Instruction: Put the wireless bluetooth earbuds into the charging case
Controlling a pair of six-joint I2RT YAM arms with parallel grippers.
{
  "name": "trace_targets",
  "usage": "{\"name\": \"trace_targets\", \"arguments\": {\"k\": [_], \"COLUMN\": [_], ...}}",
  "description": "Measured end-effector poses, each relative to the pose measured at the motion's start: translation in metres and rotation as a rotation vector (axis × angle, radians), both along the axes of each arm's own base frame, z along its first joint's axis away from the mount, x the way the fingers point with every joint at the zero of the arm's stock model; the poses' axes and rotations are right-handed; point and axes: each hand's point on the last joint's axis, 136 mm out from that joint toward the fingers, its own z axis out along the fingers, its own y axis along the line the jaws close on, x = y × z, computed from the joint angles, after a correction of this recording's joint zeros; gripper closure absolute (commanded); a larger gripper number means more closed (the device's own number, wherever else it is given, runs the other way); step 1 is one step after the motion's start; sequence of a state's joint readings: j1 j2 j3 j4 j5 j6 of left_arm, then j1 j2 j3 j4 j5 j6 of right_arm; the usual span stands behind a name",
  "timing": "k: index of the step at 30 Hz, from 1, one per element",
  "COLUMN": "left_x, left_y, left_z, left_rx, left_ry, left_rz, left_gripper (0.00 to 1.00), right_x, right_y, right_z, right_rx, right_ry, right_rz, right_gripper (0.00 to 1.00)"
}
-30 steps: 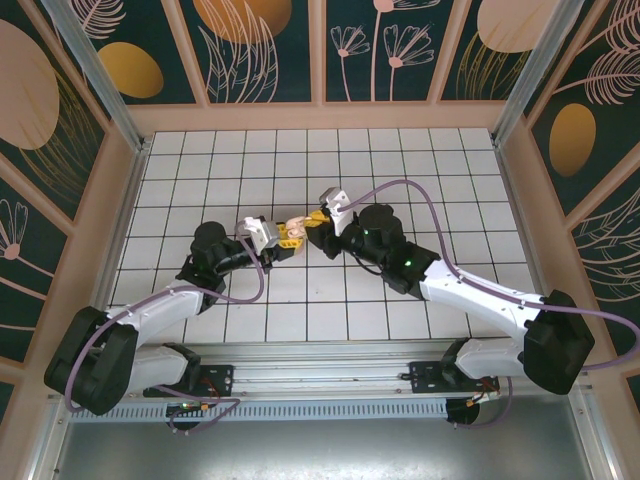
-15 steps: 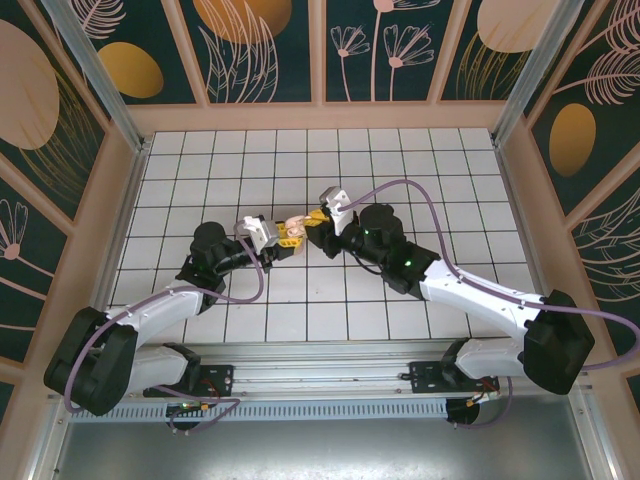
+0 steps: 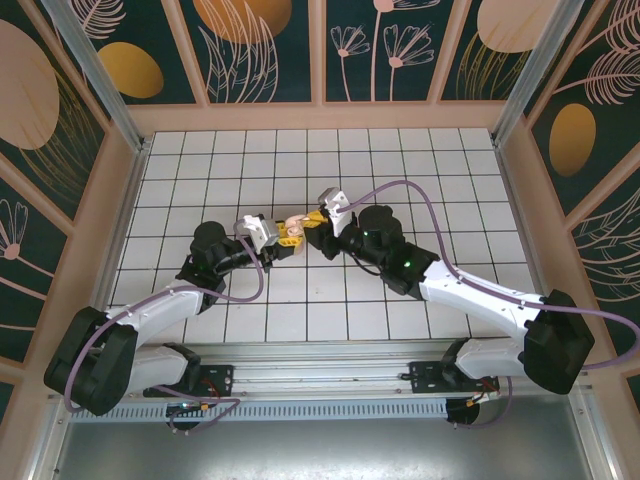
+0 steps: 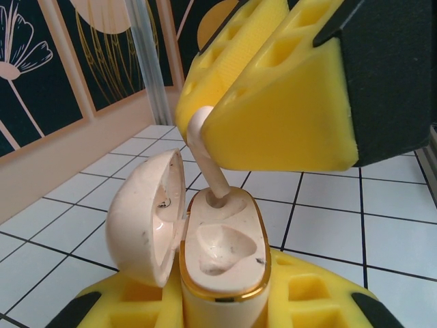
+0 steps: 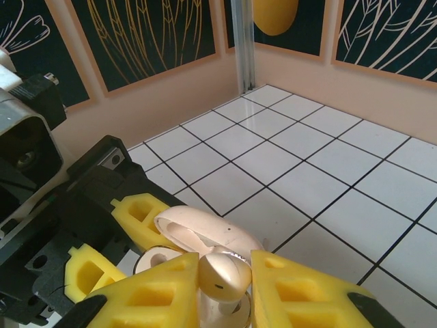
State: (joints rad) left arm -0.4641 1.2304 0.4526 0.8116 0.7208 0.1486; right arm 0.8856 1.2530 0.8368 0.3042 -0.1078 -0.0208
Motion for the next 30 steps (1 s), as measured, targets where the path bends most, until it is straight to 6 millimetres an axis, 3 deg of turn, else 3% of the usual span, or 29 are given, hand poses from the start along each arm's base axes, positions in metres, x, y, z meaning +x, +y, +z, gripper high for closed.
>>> {"name": "trace_targets", "arguments": {"k": [30], "left_x": [0.002], "left_y": [0.001], "left_z": [-0.005], "left_rx": [0.005], "left_ry": [0.039], "left_rz": [0.021], "left_gripper": [0.81], "right_x": [0.000], "right_y": [0.003], "right_z": [-0.011], "right_rx": [-0.131], "right_ry": [-0.046], "right_rz": [-0.041], "right_gripper": [0.77]}}
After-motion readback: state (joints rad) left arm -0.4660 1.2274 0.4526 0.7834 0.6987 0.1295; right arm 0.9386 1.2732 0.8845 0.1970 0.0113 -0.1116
